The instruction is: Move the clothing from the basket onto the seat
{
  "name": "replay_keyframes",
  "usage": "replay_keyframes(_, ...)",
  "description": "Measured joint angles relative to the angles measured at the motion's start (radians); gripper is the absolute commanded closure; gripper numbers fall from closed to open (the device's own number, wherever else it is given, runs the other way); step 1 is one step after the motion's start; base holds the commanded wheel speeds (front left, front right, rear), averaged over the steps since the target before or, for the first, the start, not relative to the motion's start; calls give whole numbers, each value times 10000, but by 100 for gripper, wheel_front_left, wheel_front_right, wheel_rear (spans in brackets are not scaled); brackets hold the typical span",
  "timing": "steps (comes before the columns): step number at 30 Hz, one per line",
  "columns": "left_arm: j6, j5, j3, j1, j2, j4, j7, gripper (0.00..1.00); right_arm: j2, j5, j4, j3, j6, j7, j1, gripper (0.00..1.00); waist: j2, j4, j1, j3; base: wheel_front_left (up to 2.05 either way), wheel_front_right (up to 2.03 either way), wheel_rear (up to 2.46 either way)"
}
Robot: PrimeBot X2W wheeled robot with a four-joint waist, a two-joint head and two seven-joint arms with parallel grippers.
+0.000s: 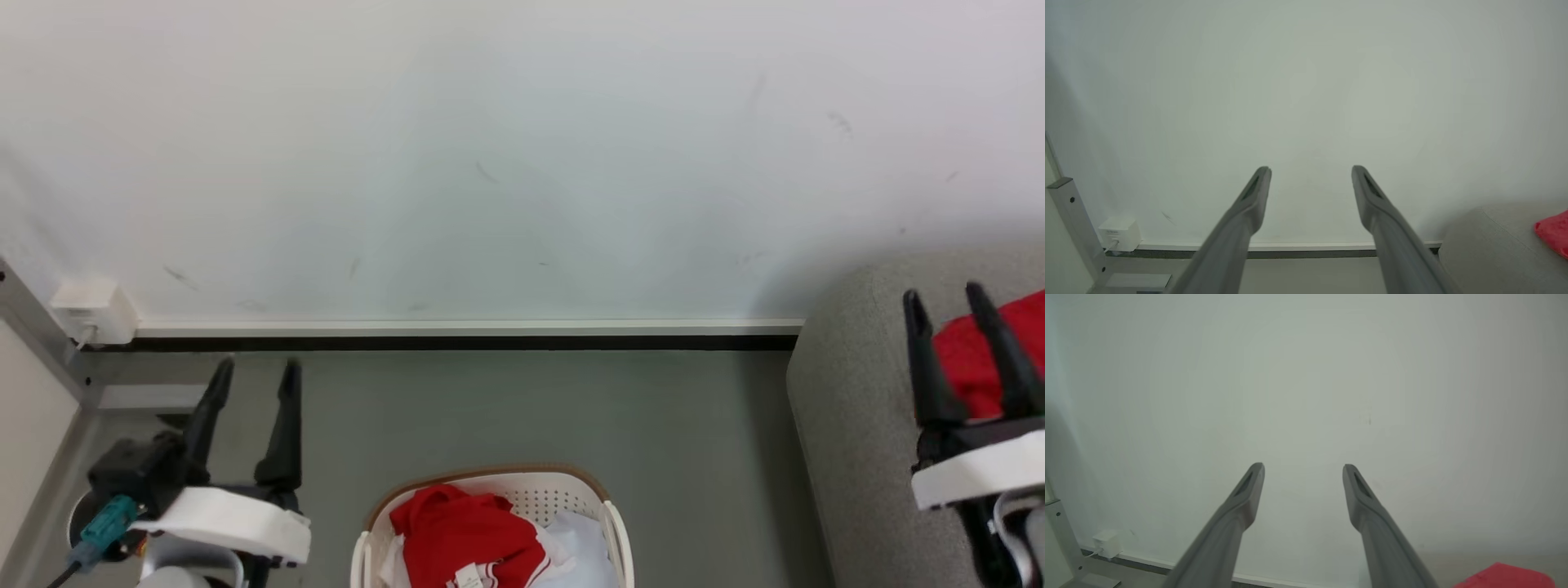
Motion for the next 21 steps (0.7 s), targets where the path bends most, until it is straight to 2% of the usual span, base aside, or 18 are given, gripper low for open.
replay_keyframes(6,-270,548,999,750,-631,127,0,0,1400,-667,-240,-746,0,-197,1607,0,0,284,0,-58,0,0,0)
replay_keyframes(12,-631,1634,1902,1576,-1358,-94,0,0,2311,-1572,-848,-1150,0,-219,2670,0,0,251,1,-50,0,0,0)
replay_keyframes(16,-905,2015,2428,1848,-1881,-42,0,0,2474,-2048,-953,-1204,0,-219,3075,0,0,207,2,-27,0,0,0)
replay_keyframes(21,-1386,2485,2890,1850,-2274,100,0,0,2499,-2255,-1005,-1097,0,-219,3025,0,0,117,1,-48,0,0,0)
